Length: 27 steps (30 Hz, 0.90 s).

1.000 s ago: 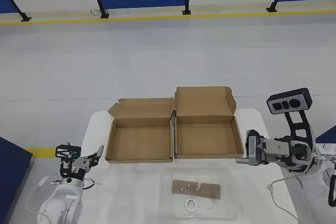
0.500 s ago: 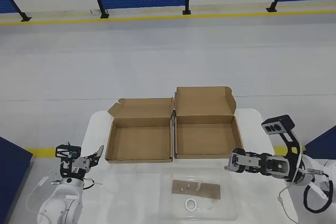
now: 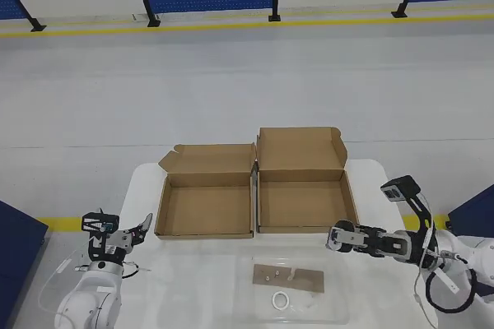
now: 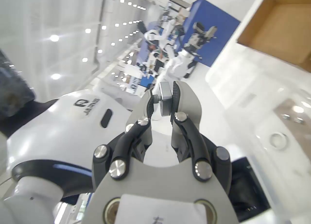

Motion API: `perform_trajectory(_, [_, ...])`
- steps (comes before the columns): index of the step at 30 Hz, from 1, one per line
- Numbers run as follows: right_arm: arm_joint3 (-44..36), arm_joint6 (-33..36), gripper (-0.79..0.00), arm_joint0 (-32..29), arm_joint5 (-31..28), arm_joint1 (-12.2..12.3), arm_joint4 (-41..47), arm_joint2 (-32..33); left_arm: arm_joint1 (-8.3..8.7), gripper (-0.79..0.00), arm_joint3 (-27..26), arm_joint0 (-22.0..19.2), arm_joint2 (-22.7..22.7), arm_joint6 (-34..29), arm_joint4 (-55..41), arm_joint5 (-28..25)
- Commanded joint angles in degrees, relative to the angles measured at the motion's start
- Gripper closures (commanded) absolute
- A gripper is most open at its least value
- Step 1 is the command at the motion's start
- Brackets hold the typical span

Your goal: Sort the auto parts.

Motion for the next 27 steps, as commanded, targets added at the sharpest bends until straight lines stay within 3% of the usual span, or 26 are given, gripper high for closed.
perform_trajectory(1, [0.0, 0.5, 0.0, 2.2, 1.6, 0.3, -7.3, -0.3, 0.0, -0.785, 0.0, 0.0, 0.0, 0.0, 0.0, 0.0])
perform_trajectory(8, [4.6, -0.7, 0.0, 12.9, 4.9, 0.9, -24.7, -7.1, 0.0, -0.785, 0.0, 0.0, 0.0, 0.0, 0.0, 0.0])
perform_trajectory(17, [13.7, -2.5, 0.0, 27.7, 7.5, 0.2, -42.8, -21.6, 0.0, -0.785, 0.0, 0.0, 0.0, 0.0, 0.0, 0.0])
perform_trajectory(21, [20.5, -3.9, 0.0, 33.3, 5.8, -1.0, -42.9, -27.9, 0.0, -0.785, 0.0, 0.0, 0.0, 0.0, 0.0, 0.0])
perform_trajectory(27, [20.5, -3.9, 0.0, 33.3, 5.8, -1.0, -42.9, -27.9, 0.0, -0.785, 0.0, 0.0, 0.0, 0.0, 0.0, 0.0])
